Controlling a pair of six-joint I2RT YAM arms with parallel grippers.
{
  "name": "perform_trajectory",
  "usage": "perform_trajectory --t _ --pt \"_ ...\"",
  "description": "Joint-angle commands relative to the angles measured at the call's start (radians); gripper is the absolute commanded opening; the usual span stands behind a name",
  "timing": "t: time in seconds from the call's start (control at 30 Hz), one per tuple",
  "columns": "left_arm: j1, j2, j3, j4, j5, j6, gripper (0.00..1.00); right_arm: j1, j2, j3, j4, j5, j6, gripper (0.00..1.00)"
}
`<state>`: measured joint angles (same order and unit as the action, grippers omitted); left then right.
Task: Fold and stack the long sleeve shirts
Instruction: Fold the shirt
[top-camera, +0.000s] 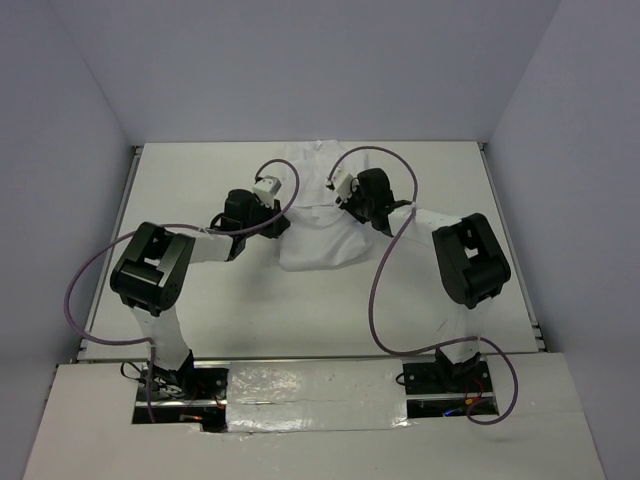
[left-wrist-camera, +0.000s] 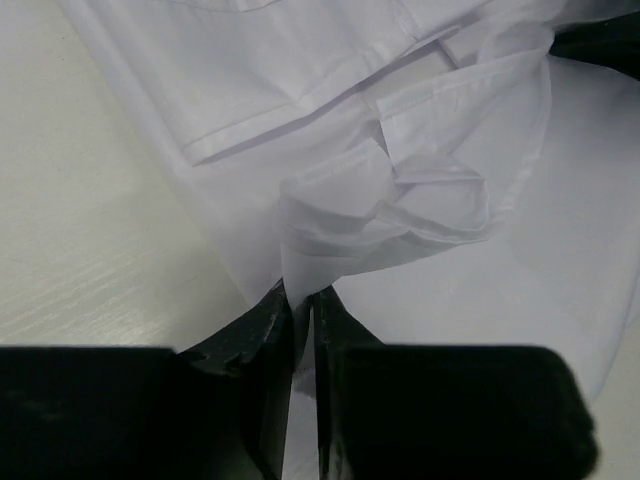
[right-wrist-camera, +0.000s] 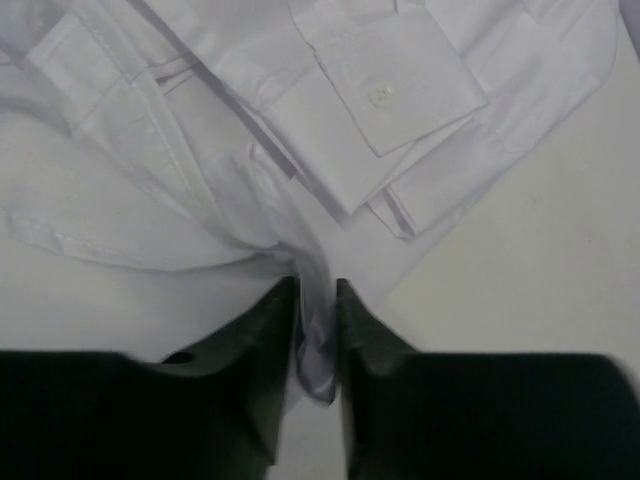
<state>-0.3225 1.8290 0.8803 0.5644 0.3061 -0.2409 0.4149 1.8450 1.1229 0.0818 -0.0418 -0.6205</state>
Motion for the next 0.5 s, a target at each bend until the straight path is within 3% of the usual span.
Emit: perform_trajectory --t 0.0,0.03,0.1,0.23,0.47 --pt "-0.006 0.019 0.037 0.055 -0.010 -0.018 0.26 -0.025 0.029 0.087 0.020 0.002 0.008 0.36" --pt "-0.006 0.024 0.043 0.051 -0.007 -0.020 0.34 -0.030 0.034 0.098 0.004 -0.007 0.019 0.49" --pt "-0.007 0.027 0.054 0.034 -0.004 -0.026 0.44 -0.047 0.040 0.127 -0.014 -0.026 0.051 0.58" --pt "-0.007 0.033 0.072 0.008 -0.012 -0.018 0.55 -0.057 0.014 0.147 -0.024 -0.030 0.088 0.73" --pt "-0.006 0.035 0.108 0.014 -0.033 0.003 0.59 -0.096 -0.142 0.163 -0.109 -0.084 0.330 0.72"
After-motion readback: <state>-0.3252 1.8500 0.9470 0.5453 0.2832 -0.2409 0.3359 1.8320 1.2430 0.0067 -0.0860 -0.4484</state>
